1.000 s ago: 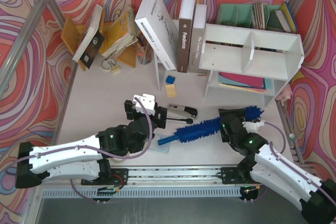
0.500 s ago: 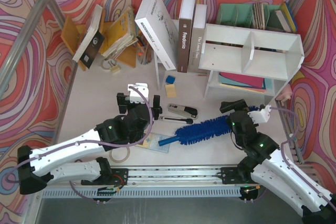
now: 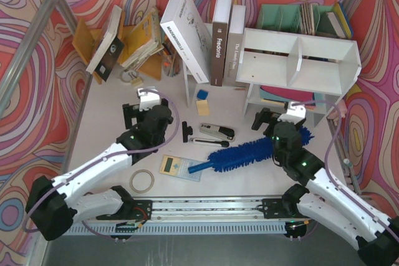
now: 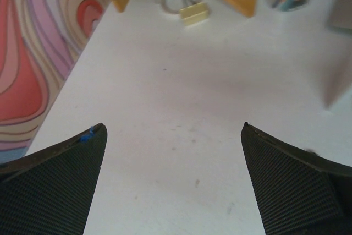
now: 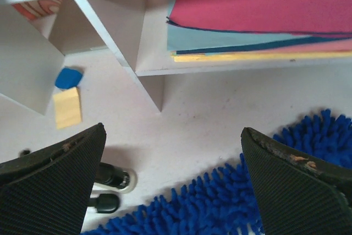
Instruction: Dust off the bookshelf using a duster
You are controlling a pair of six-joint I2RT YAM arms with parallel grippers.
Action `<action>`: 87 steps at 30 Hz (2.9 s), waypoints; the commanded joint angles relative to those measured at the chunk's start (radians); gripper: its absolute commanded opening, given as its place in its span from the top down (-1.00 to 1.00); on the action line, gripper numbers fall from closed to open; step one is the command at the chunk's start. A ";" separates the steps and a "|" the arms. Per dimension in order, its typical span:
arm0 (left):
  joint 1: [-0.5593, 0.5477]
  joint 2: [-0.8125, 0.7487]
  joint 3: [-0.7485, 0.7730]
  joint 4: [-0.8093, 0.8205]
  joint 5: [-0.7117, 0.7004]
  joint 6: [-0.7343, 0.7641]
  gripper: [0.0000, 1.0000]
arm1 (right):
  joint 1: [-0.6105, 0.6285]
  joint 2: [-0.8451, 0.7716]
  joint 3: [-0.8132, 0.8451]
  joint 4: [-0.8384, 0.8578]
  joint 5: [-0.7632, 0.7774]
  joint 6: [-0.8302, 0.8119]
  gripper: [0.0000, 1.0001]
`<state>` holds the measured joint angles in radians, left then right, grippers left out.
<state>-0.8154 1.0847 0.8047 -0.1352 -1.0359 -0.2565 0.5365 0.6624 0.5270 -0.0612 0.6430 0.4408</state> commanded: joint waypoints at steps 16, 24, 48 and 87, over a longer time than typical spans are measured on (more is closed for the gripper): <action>0.413 0.361 -0.449 1.089 0.060 0.394 -0.97 | -0.109 0.352 -0.202 0.614 -0.041 -0.335 -0.97; 0.453 0.441 -0.487 1.282 0.201 0.478 -0.97 | -0.195 0.493 -0.235 0.737 -0.105 -0.337 -0.97; 0.639 0.405 -0.469 1.108 0.498 0.272 -0.97 | -0.298 0.764 -0.304 1.212 -0.311 -0.492 -0.97; 0.728 0.457 -0.449 1.088 0.608 0.193 -0.97 | -0.484 1.021 -0.194 1.306 -0.549 -0.465 -0.97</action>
<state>-0.0952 1.5440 0.3466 0.9443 -0.4374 -0.0494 0.0586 1.6779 0.3153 1.2072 0.0776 -0.0360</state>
